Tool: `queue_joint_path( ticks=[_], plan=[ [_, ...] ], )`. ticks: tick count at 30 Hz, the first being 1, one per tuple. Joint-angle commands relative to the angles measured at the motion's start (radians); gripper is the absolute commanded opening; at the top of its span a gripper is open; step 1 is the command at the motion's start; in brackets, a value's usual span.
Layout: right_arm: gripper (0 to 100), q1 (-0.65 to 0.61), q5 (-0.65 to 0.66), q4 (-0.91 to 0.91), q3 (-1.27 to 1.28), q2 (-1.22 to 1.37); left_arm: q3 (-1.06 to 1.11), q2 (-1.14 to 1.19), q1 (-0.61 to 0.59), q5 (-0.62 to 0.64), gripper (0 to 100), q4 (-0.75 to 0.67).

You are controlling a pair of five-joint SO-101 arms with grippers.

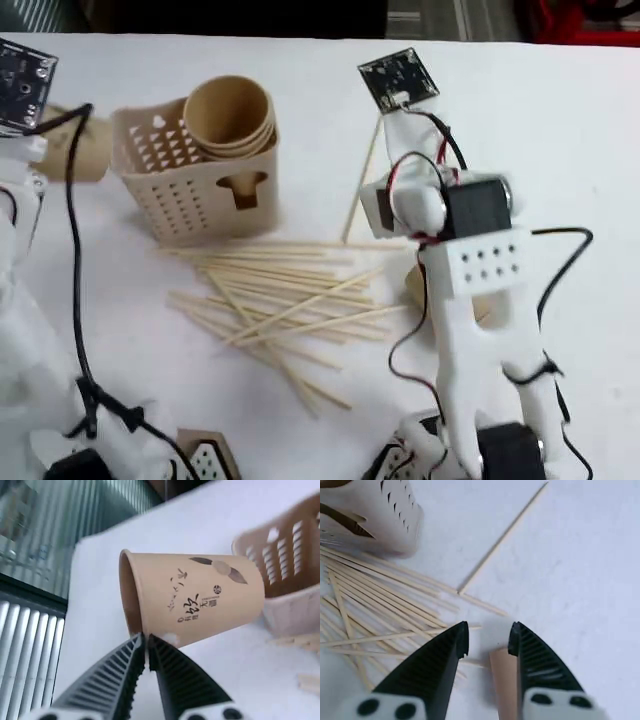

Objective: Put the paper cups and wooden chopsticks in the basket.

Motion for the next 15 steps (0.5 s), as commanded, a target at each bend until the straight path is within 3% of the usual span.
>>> queue_joint_path(
  ticks=[1, 5, 15],
  plan=[
    [13.8, 0.012, 0.029, 0.01, 0.044, -0.104, -0.005, -0.05, 0.087, 0.083, 2, -0.078],
    [13.8, 0.03, 0.14, 0.01, 0.143, -0.193, -0.003, -0.05, 0.179, 0.141, 2, -0.147],
    [13.8, 0.292, 0.43, 0.016, 0.308, -0.337, 0.003, -0.035, 0.406, 0.147, 2, -0.218]
  ],
)
